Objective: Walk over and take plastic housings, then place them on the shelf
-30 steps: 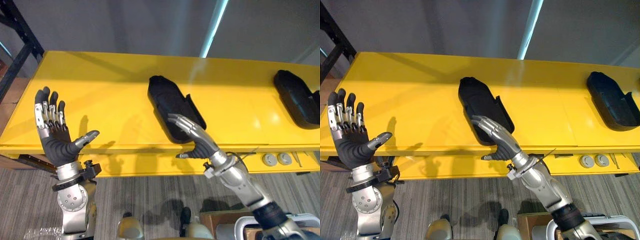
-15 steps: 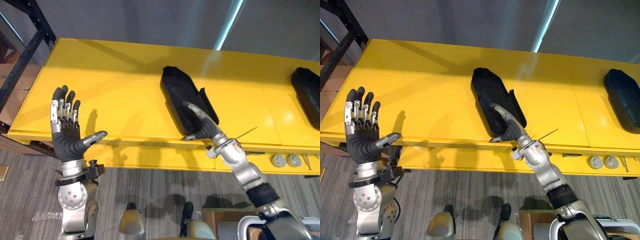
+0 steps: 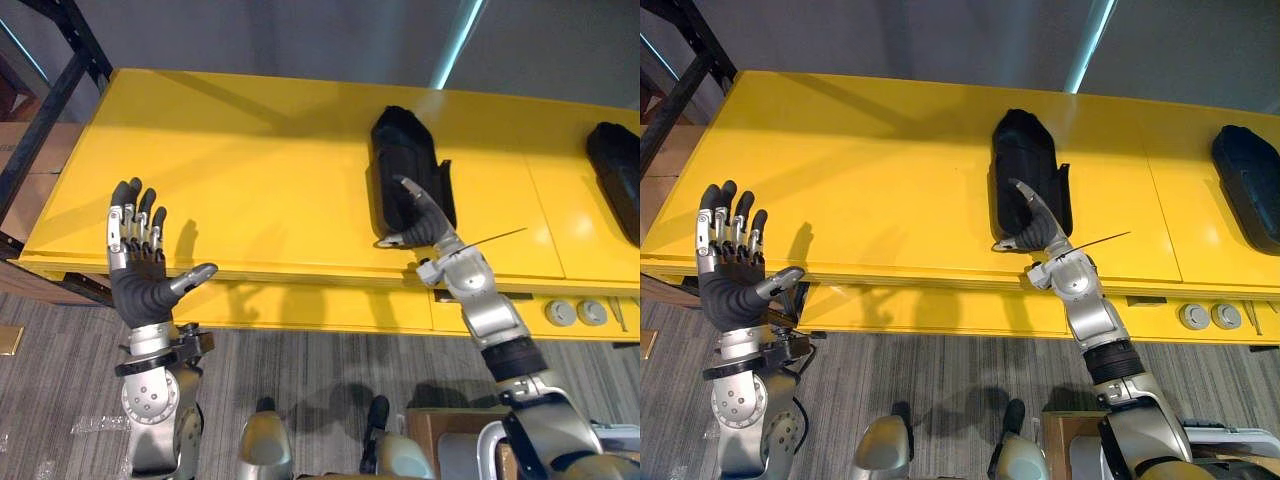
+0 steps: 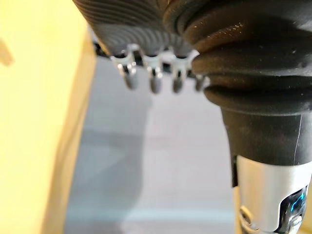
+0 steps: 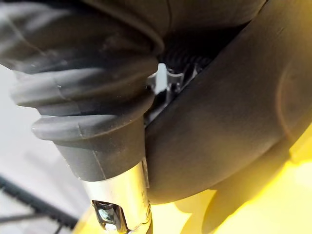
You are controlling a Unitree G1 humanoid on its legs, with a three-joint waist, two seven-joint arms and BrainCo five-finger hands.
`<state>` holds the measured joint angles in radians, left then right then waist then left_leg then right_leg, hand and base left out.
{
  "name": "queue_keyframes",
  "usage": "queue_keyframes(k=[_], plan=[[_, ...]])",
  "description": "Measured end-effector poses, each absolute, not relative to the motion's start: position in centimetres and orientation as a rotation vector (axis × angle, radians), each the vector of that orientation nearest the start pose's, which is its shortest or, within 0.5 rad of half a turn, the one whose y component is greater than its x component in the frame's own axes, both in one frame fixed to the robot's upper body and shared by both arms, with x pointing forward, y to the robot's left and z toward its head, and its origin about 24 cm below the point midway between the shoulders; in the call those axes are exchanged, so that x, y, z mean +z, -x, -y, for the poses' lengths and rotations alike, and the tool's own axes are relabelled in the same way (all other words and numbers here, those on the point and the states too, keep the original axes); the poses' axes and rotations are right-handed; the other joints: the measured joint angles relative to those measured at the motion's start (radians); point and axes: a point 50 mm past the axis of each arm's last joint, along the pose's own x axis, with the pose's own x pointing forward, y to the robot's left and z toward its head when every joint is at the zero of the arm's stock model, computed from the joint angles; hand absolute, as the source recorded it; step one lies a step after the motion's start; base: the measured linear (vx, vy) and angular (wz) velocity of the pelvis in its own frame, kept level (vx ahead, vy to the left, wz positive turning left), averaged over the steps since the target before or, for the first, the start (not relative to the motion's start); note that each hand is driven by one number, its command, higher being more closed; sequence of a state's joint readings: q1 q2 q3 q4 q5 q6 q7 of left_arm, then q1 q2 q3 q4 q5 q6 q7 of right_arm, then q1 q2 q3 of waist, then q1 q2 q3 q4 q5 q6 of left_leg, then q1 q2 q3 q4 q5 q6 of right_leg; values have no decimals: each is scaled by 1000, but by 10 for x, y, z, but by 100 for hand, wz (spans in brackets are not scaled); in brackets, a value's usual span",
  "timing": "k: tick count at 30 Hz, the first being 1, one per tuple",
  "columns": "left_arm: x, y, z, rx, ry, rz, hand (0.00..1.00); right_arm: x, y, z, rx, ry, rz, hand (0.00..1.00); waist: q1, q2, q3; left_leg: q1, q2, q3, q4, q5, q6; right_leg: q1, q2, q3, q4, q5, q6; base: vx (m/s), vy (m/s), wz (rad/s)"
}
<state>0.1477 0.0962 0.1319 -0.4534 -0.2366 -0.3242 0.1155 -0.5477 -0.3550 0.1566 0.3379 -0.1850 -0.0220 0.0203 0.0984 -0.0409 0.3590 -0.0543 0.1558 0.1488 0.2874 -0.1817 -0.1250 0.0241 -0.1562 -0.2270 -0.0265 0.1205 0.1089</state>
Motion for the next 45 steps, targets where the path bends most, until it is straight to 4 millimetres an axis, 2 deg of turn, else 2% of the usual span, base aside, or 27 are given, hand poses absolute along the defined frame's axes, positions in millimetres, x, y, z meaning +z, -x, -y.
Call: queue_keyframes(k=[7, 10, 14, 18, 24, 29, 33, 38, 40, 45], plan=[[142, -198, -201, 234, 141, 638, 0, 131, -356, 175, 76, 671, 201, 0, 0, 1, 8, -4, -1, -4, 0, 0, 0, 0, -2, -10, 0, -2, -1, 3, 2, 1], [142, -198, -201, 232, 143, 637, 0, 142, -363, 187, 25, 701, 211, 0, -1, 2, 33, -6, -3, -7, 1, 1, 0, -2, -4, -12, 5, -2, -2, -7, 3, 2], [141, -198, -201, 232, 154, 635, 0, 153, -367, 211, -25, 766, 224, 0, -1, 5, 56, -18, -7, -25, 13, 3, 2, -6, -8, -22, 15, -4, -1, -10, 12, 10], [139, -196, -203, 237, 171, 624, 0, 154, -365, 228, -25, 826, 234, 0, -1, 7, 59, -23, -11, -29, 15, 4, 2, -7, -12, -25, 18, -6, 0, 2, 9, 4], [135, -191, -206, 247, 161, 609, 0, 163, -355, 253, 24, 1049, 245, 0, -1, 3, 69, -47, -12, -33, 23, 4, 3, -24, -15, -34, 22, -6, 1, -4, 5, 3], [136, -190, -210, 236, 121, 605, 0, 167, -345, 268, 78, 1157, 214, 0, -2, -1, 71, -48, -11, -33, 23, 4, 3, -25, -14, -36, 22, -6, 1, 0, 0, 0], [134, -188, -212, 233, 105, 593, 0, 169, -337, 273, 89, 1249, 210, 0, -2, -13, 78, -40, -10, -26, 19, 4, 3, -24, -13, -28, 22, -5, 1, 0, 4, -4], [134, -186, -213, 228, 91, 597, 0, 170, -329, 277, 42, 1316, 251, 0, -3, -16, 79, -34, -9, -17, 15, 3, 3, -24, -12, -18, 21, -4, 4, -3, 6, -6], [134, -185, -213, 230, 91, 604, 0, 177, -326, 278, 0, 1323, 310, 0, -6, -16, 79, -32, -8, -9, 15, 3, 3, -26, -11, -14, 18, -2, 7, -6, 3, -9], [130, -186, -210, 216, 132, 591, 0, 212, -311, 253, -102, 1352, 617, 0, -18, -16, 78, -14, -5, 9, 4, 3, 3, -26, -8, 3, 15, 1, 10, 3, 0, -10]])
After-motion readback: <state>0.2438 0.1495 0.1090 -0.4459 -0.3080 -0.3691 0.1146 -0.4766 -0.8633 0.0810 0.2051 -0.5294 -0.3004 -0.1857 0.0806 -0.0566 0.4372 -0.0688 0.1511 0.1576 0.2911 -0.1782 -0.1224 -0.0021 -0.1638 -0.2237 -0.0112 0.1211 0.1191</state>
